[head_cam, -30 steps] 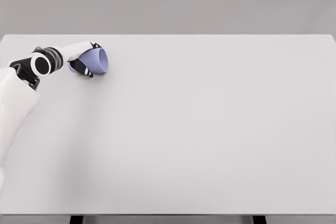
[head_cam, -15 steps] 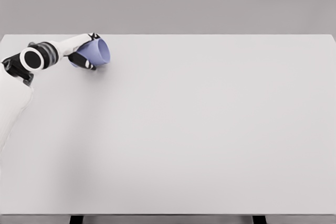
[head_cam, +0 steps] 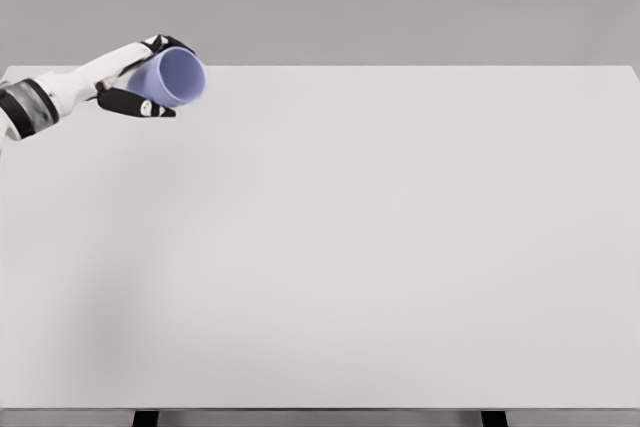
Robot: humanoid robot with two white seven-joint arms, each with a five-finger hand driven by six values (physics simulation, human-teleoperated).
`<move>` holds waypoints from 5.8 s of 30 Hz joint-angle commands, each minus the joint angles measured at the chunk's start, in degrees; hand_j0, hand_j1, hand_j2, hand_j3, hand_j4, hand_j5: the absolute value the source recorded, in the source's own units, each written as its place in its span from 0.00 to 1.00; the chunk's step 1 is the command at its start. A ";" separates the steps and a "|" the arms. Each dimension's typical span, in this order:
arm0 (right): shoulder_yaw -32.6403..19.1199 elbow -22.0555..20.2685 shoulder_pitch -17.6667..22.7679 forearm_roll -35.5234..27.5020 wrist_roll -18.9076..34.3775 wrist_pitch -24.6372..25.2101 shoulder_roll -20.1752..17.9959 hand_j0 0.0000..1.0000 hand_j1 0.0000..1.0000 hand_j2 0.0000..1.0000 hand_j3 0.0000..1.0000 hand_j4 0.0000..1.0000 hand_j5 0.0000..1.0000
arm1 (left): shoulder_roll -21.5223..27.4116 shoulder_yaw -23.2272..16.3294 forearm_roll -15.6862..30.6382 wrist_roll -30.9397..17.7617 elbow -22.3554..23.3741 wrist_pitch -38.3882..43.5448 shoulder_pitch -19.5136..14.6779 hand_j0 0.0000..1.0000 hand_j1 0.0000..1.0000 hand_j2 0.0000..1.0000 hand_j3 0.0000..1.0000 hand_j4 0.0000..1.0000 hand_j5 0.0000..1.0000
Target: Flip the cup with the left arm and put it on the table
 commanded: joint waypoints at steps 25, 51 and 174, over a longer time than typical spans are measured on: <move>0.00 0.00 0.00 -0.02 0.02 0.00 0.00 1.00 1.00 1.00 1.00 1.00 1.00 | -6.99 7.00 35.58 0.07 13.40 -4.23 9.93 0.46 0.46 0.46 0.46 0.46 0.46; 0.00 0.00 0.00 -0.02 0.02 0.00 0.00 1.00 1.00 1.00 1.00 1.00 1.00 | -9.90 9.37 35.66 0.07 17.45 -9.33 13.27 0.48 0.48 0.48 0.48 0.48 0.48; 0.00 0.00 0.00 -0.02 0.02 0.00 0.00 1.00 1.00 1.00 1.00 1.00 1.00 | 12.43 12.18 37.77 0.07 -17.00 -9.68 25.05 1.00 1.00 1.00 1.00 1.00 1.00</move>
